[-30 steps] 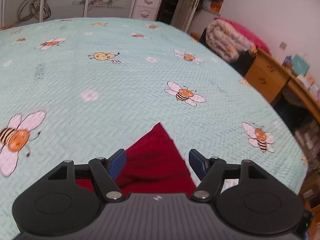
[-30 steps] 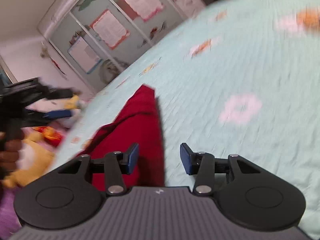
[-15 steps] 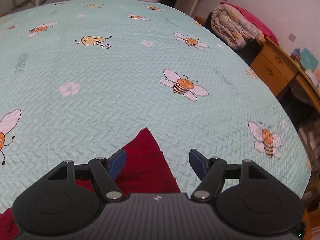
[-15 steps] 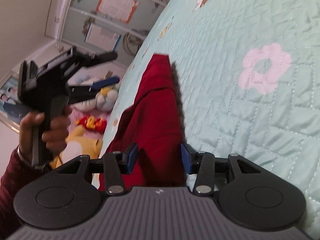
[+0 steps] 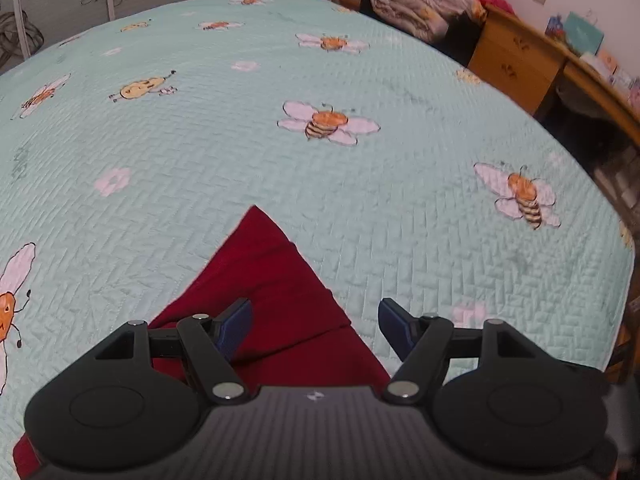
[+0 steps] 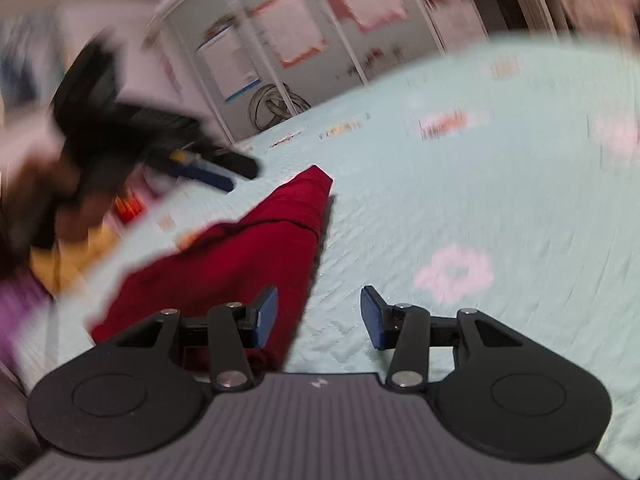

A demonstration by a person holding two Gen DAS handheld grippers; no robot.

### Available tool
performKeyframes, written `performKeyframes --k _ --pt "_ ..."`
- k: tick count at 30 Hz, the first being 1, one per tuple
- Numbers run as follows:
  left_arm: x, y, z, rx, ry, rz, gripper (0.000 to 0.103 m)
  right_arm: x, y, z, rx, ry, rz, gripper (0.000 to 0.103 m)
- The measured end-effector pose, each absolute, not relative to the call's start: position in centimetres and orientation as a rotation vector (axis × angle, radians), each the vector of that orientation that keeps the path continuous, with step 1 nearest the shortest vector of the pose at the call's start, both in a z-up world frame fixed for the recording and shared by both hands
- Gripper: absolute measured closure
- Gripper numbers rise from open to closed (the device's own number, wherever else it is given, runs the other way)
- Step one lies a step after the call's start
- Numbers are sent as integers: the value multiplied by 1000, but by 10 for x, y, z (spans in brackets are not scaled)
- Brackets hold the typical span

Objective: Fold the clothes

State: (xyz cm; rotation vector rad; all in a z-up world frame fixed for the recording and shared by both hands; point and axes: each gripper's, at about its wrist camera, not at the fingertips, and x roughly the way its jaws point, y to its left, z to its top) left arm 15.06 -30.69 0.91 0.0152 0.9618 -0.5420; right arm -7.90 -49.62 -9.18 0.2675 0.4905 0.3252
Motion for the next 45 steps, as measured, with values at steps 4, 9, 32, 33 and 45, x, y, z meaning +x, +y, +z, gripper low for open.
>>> performKeyframes --k 4,9,32,33,45 --pt "145 -310 1 13 978 -548 31 -96 -465 -91 23 432 329 58" --pt "137 -313 -8 10 998 -556 31 -104 -462 -96 -74 416 327 58" --pt "195 -312 -26 -161 978 -506 34 -100 -427 -105 -290 355 309 72" --pt "201 -312 -32 -170 982 -501 38 -101 -426 -105 -300 345 305 72" --pt "222 -304 -70 -119 1008 -437 43 -98 -407 -105 -425 312 306 78"
